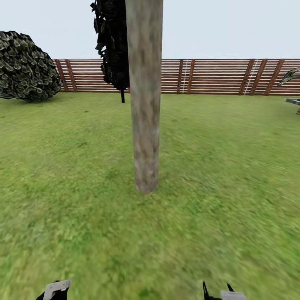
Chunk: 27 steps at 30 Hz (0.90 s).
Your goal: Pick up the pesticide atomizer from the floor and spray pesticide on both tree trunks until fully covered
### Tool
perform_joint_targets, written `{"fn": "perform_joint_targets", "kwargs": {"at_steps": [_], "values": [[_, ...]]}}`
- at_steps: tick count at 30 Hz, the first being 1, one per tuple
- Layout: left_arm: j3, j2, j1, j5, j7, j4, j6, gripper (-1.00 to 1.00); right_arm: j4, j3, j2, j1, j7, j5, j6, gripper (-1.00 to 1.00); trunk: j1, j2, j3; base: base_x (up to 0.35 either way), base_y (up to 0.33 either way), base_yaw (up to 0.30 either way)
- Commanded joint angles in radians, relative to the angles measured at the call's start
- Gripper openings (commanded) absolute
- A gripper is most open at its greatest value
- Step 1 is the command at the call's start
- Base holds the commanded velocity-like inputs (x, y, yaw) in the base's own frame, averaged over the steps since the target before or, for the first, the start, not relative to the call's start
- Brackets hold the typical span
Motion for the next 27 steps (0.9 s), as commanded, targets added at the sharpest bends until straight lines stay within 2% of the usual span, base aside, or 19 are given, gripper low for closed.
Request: {"fn": "perform_joint_targets", "kwargs": {"at_steps": [1, 12, 14, 15, 17, 20, 21, 22, 23, 24, 25, 26, 27], "values": [[0.009, 0.000, -0.001, -0.010, -0.006, -0.001, -0.004, -1.00, 0.001, 0.001, 0.000, -0.001, -0.004, 0.002, -0.002, 1.00, 0.000, 0.000, -0.001, 0.284, -0.154, 0.000], [0.005, 0.004, -0.001, -0.013, -0.013, -0.003, -0.004, -1.00, -0.008, 0.000, -0.008, -0.001, -0.002, 0.003, 0.002, 1.00, 0.000, 0.000, -0.001, 0.277, -0.156, 0.000], [0.001, 0.007, -0.003, -0.015, -0.017, -0.006, -0.003, -1.00, -0.023, 0.002, -0.011, -0.001, 0.000, 0.023, 0.005, 1.00, 0.000, 0.000, -0.001, 0.250, -0.127, 0.000], [-0.001, 0.010, -0.004, -0.015, -0.019, -0.007, -0.002, -1.00, -0.038, 0.007, -0.012, -0.001, 0.002, 0.047, 0.012, 1.00, 0.000, 0.000, -0.001, 0.244, -0.121, 0.000], [-0.003, 0.015, -0.004, -0.016, -0.027, -0.008, 0.001, -1.00, -0.080, 0.022, -0.013, -0.001, 0.013, 0.124, 0.051, 1.00, 0.000, 0.000, -0.001, 0.222, -0.103, 0.000], [-0.006, 0.023, -0.010, -0.027, -0.075, -0.011, 0.004, -1.00, -0.179, 0.034, -0.012, -0.005, 0.037, 0.283, 0.174, 1.00, 0.000, 0.000, -0.001, 0.096, -0.039, 0.000], [-0.014, 0.043, -0.030, -0.093, -0.154, -0.034, 0.009, -1.00, -0.314, 0.039, -0.009, -0.015, 0.107, 0.418, 0.353, 1.00, 0.000, 0.000, -0.001, 0.015, -0.006, 0.000], [-0.017, 0.048, -0.048, -0.143, -0.186, -0.052, 0.012, -1.00, -0.384, 0.039, -0.008, -0.027, 0.176, 0.453, 0.435, 1.00, 0.000, 0.000, -0.001, 0.008, -0.003, 0.000], [-0.031, 0.050, -0.072, -0.214, -0.223, -0.063, 0.017, -1.00, -0.449, 0.040, -0.008, -0.046, 0.281, 0.473, 0.508, 1.00, 0.000, 0.000, -0.001, 0.004, -0.002, 0.000], [-0.061, 0.051, -0.106, -0.307, -0.278, -0.068, 0.032, -1.00, -0.496, 0.040, -0.008, -0.075, 0.402, 0.485, 0.569, 1.00, 0.000, 0.000, -0.001, 0.002, -0.001, 0.000], [-0.084, 0.052, -0.131, -0.372, -0.328, -0.069, 0.051, -1.00, -0.515, 0.040, -0.008, -0.099, 0.481, 0.491, 0.604, 1.00, 0.000, 0.000, -0.001, 0.001, -0.001, 0.000], [-0.109, 0.052, -0.169, -0.463, -0.416, -0.071, 0.090, -1.00, -0.534, 0.041, -0.008, -0.139, 0.588, 0.495, 0.645, 1.00, 0.000, 0.000, -0.001, 0.000, 0.000, 0.000], [-0.129, 0.051, -0.231, -0.580, -0.585, -0.079, 0.164, -1.00, -0.546, 0.042, -0.010, -0.207, 0.748, 0.499, 0.686, 1.00, 0.000, 0.000, -0.001, 0.000, 0.000, 0.000]]}}
